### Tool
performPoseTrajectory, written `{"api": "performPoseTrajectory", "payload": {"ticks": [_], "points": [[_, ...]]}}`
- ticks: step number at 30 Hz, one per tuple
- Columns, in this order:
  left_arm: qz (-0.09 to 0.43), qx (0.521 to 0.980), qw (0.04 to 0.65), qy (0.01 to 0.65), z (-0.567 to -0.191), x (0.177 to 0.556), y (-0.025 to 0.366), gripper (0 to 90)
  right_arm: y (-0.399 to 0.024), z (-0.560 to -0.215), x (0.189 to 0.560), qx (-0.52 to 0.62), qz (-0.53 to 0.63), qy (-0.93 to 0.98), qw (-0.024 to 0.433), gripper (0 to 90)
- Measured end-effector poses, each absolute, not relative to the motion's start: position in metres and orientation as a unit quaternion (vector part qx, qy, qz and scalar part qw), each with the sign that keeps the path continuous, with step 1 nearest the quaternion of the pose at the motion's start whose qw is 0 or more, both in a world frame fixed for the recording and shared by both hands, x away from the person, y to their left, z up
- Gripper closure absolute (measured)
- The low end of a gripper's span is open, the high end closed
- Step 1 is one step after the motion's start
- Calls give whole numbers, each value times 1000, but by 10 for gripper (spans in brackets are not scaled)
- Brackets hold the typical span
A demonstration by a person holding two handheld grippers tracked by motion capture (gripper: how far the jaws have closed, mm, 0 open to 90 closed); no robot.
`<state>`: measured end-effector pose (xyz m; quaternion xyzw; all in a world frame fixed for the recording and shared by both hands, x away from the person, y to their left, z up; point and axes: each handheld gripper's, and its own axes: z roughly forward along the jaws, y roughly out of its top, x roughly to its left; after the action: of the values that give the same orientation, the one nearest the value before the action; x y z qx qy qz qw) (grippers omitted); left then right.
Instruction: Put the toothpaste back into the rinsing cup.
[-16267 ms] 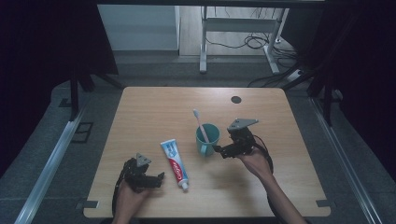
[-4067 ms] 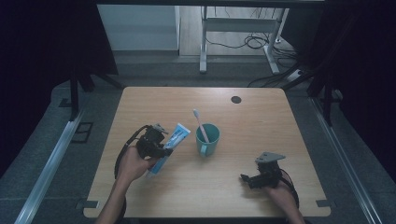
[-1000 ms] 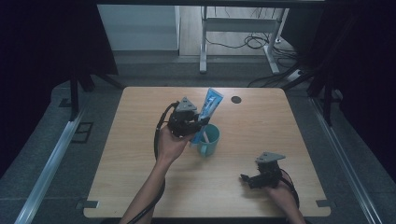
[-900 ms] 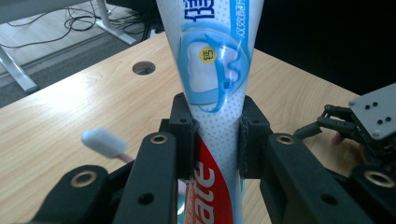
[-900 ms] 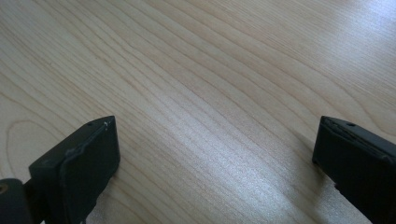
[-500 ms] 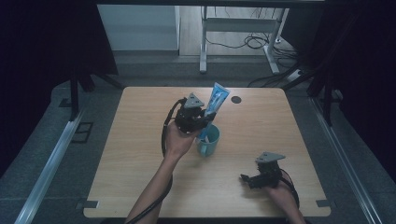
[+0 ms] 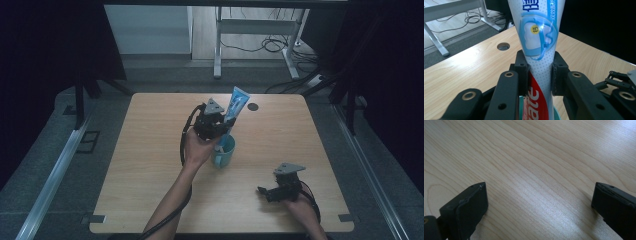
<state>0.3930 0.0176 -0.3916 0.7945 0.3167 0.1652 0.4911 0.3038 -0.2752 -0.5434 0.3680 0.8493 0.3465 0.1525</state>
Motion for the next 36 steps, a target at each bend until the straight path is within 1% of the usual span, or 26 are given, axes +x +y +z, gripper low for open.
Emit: {"api": "performPoseTrajectory", "payload": {"ticks": [13,36], "points": [[167,791,492,323,-417,393,14,721,-275,-543,304,369,347,849,151,2],[159,791,486,334,-443,392,10,715,-275,-543,304,369,347,849,152,2]]}}
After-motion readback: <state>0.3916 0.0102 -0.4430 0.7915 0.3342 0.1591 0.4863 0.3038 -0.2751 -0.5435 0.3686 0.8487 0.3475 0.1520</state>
